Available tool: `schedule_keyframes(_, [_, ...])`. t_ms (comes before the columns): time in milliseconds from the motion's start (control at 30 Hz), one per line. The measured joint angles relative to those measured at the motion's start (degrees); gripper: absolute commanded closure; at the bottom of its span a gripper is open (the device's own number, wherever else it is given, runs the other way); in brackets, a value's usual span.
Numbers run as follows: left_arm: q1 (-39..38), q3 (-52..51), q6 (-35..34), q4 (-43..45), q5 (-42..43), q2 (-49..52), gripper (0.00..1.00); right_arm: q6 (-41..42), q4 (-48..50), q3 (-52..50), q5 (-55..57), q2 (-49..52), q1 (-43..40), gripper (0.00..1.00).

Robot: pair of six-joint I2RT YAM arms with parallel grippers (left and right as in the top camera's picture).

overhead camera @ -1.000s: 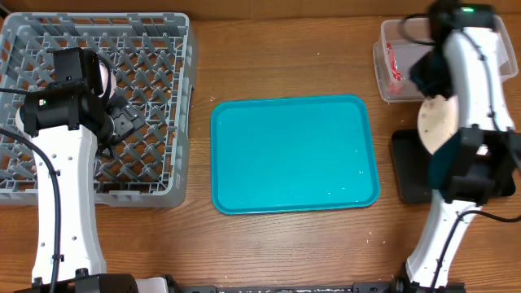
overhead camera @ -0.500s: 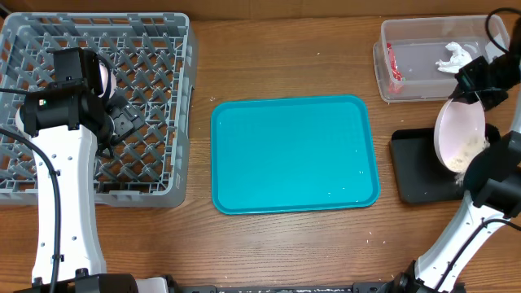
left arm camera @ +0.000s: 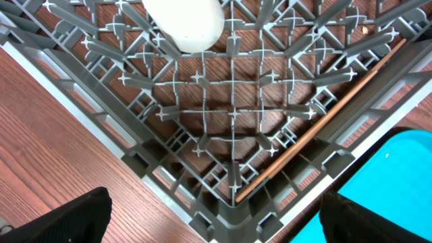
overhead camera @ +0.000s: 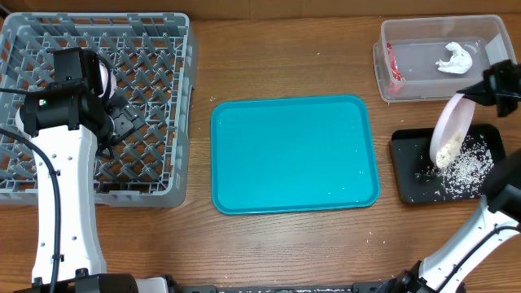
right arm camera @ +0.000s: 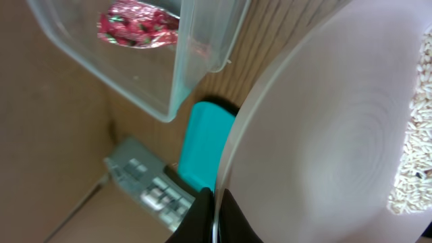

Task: Sort waste into correct bins and load items into the dishwasher
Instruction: 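Tilt the plate to pour the rice onto the black tray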

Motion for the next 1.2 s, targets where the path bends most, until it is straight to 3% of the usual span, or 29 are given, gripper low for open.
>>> schedule_keyframes(333, [0.0,0.0,0.0,0.0,0.0,0.0,0.0,-3.3,-0.1,-1.7,-5.8,0.0,-7.0,0.96])
schedule_keyframes(733, [0.0,0.0,0.0,0.0,0.0,0.0,0.0,-7.9,-0.2,-12.5,-15.3,0.0,-7.1,0.96])
schedule_keyframes(1200, [0.0,0.0,0.0,0.0,0.0,0.0,0.0,-10.4,-0.2,-13.9,-21.0,-4.8,-8.1,0.96])
